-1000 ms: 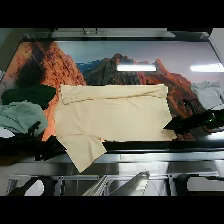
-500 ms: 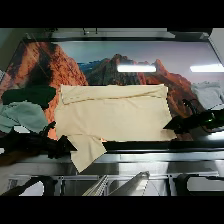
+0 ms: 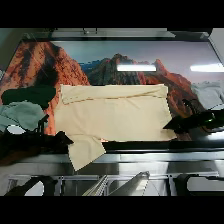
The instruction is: Fold the shirts.
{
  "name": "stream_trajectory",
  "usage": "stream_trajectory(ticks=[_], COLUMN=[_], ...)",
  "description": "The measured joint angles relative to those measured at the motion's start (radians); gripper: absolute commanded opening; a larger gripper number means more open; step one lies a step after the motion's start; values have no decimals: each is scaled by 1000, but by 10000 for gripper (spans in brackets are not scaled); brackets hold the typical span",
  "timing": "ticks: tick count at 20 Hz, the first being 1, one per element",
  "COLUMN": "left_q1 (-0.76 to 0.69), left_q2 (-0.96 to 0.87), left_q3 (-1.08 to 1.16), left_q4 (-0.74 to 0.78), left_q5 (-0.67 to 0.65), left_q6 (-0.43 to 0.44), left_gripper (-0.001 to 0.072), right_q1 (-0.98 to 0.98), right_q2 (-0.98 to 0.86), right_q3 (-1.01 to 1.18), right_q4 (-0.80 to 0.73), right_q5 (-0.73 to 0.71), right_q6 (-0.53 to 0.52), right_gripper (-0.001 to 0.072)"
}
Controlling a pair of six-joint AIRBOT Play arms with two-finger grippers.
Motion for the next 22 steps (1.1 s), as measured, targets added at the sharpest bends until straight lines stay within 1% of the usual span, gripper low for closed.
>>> stream_trajectory(ticks=[2, 3, 4, 7, 8, 9, 11, 13, 15, 18, 22], left_q1=[0, 0, 0, 0, 0, 0, 0, 0, 0, 0, 26], left_q2=[18, 25, 29, 15, 3, -10, -35, -52, -48, -3, 88], left_q3=[0, 0, 0, 0, 0, 0, 0, 0, 1, 7, 83], left_q4=[-3, -7, -8, -9, -9, -9, -11, -13, -14, -17, -32], left_q5=[-14, -17, -21, -45, -52, -60, -67, -72, -74, -80, -137], left_q6=[-2, -2, -2, 12, 20, 27, 40, 52, 56, 59, 47], left_gripper=[67, 29, 29, 29, 29, 29, 28, 29, 28, 28, 28], right_q1=[-1, -1, -2, -16, -26, -37, -56, -64, -69, -72, -74], right_q2=[0, 0, -1, 0, 0, 0, 0, 0, 0, 2, 3], right_q3=[0, 0, 0, -13, -24, -36, -56, -66, -70, -71, -53], right_q4=[-1, -6, -15, -58, -60, -64, -63, -45, -16, 24, 90], right_q5=[7, 12, 24, 64, 70, 73, 66, 52, 31, 48, 87], right_q6=[0, 0, 0, 12, 15, 19, 26, 18, 13, 7, -2], right_gripper=[445, 442, 430, 428, 390, 288, 283, 17, 15, 15, 15])
